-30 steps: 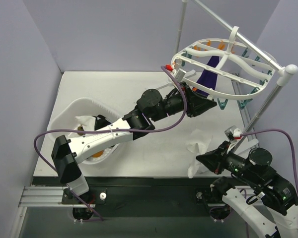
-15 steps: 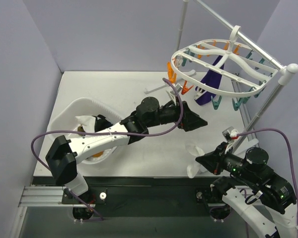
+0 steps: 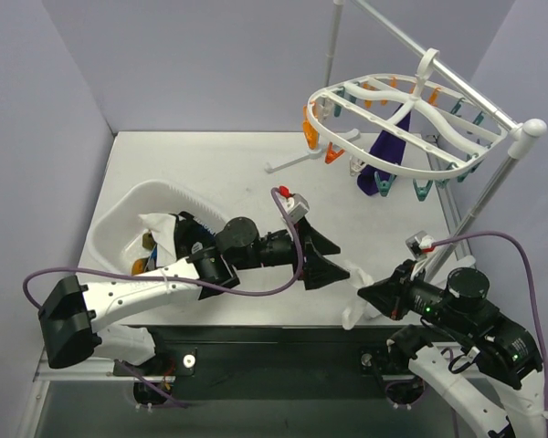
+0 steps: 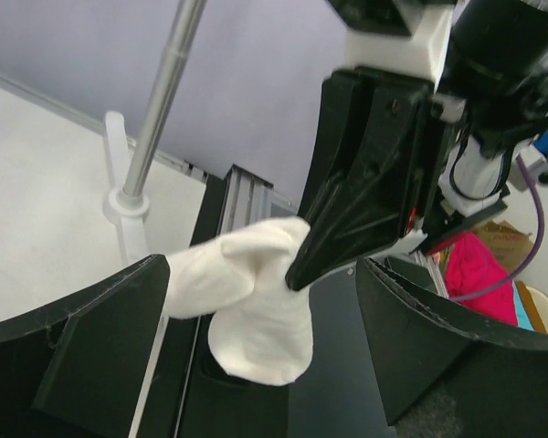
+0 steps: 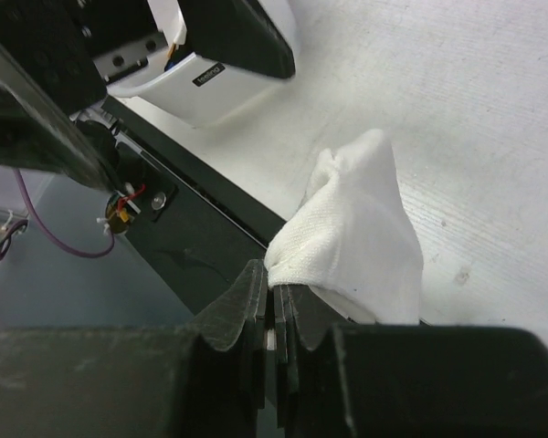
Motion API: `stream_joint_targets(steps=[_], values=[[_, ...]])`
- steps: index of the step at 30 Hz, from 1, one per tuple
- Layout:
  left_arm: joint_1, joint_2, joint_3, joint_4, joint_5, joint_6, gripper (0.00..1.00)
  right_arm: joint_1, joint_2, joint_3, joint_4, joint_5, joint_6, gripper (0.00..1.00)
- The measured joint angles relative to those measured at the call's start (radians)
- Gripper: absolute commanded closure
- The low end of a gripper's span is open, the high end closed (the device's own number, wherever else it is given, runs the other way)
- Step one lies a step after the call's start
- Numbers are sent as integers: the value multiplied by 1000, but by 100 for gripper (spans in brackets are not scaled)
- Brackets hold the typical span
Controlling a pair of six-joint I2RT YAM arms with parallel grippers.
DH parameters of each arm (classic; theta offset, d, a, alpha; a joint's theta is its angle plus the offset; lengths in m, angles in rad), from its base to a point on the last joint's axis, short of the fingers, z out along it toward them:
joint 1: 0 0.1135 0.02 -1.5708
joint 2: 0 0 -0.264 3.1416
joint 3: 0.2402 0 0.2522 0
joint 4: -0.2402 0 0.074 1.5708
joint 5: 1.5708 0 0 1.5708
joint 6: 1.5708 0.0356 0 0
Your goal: Remove the socks clipped to the hanger
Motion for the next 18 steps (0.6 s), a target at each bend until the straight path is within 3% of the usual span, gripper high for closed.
stream_joint_targets(steps=[14,15,18], values=[[-156,112,-45,56,-13,52,7,0,10,0,12,-5,48,100],[-163,122,-45,63,-21,52,10,0,9,0,14,-6,53,100],[-182,160,-33,64,-54,47,32,0,9,0,21,-12,63,100]])
